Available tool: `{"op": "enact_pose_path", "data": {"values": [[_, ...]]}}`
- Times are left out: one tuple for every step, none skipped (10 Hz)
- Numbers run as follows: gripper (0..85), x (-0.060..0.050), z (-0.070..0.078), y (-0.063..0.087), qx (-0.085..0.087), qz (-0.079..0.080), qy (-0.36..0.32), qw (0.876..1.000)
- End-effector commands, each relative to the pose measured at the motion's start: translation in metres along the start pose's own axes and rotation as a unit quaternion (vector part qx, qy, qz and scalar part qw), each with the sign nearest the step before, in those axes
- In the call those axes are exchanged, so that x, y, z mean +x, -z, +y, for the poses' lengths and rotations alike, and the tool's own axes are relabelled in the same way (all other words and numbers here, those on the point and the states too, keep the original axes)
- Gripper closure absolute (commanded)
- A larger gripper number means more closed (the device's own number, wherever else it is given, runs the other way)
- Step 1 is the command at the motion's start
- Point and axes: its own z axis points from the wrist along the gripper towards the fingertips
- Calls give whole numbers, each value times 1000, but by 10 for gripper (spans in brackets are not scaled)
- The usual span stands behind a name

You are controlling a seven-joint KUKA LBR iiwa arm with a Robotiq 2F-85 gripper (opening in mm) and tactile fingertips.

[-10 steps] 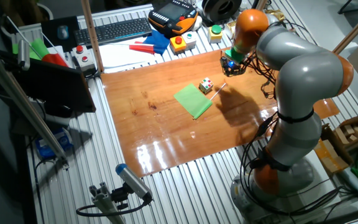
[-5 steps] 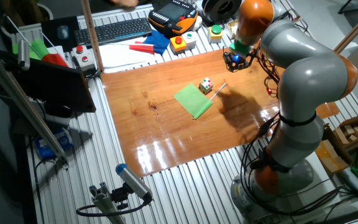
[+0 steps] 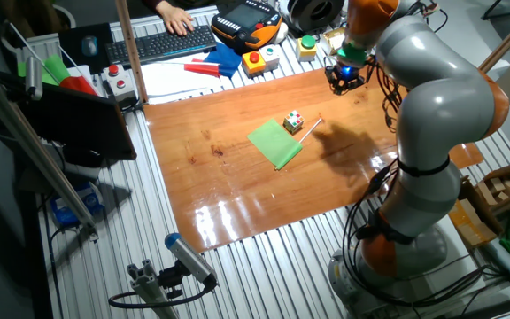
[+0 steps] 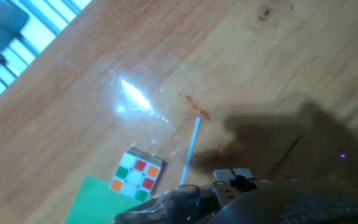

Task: Wave the flag

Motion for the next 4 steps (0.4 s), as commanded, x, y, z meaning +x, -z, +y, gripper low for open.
{"op": "enact_pose_path", "data": {"values": [[843, 0, -1, 1, -1, 3, 4, 1000], [843, 1, -2, 2, 0, 5, 7, 1000], [843, 2, -3, 3, 1, 7, 10, 1000], [843, 3, -5, 4, 4, 7, 18, 1000]]}}
